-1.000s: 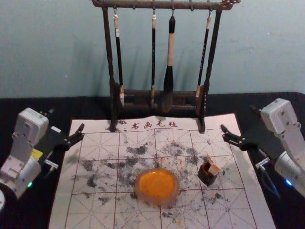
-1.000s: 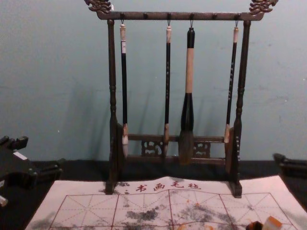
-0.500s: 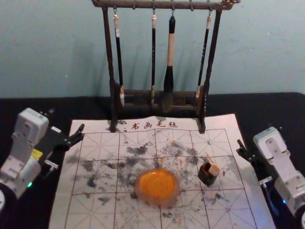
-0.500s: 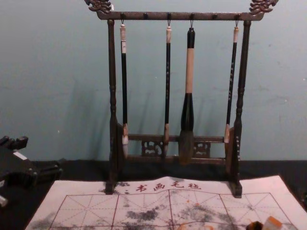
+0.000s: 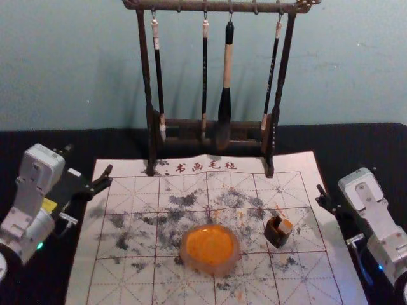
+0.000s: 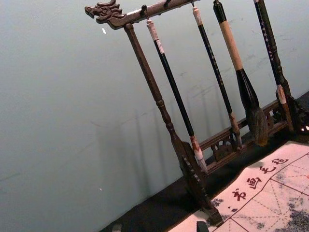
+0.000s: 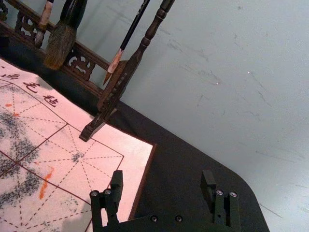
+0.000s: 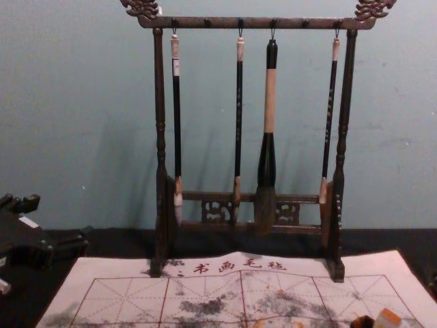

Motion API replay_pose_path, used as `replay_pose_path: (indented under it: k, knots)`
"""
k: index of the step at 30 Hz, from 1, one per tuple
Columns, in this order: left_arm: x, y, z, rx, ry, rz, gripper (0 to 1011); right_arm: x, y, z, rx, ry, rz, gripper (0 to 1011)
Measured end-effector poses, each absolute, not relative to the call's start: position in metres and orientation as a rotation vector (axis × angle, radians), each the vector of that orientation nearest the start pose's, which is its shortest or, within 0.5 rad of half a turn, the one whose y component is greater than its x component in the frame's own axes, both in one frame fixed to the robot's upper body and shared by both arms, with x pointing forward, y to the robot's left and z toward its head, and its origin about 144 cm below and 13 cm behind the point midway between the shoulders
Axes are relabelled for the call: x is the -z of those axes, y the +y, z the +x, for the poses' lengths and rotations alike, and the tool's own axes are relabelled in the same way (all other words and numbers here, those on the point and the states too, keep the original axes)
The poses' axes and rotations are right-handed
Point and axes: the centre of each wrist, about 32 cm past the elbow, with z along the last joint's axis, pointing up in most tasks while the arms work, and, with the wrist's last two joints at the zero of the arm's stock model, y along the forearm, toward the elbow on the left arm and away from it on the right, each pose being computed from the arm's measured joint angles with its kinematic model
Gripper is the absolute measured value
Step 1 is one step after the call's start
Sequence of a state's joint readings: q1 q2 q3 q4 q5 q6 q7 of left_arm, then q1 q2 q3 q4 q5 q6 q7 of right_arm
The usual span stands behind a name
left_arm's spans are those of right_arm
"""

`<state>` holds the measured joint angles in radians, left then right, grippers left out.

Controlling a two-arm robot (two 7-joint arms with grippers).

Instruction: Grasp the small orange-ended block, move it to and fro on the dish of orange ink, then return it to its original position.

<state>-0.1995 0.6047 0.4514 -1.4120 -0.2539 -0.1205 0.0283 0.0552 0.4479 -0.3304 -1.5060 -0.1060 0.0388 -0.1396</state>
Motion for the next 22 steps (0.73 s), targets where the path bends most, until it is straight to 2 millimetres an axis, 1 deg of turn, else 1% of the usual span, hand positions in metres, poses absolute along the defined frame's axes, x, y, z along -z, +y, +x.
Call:
replay_pose_path:
  k: [22]
  knots:
    - [-1.1398,0.3097,0.4886,-1.248,-0.285,0.304,1001,-1.1253,-0.2703,0.4583,1.363,-0.392,-0.491,1000]
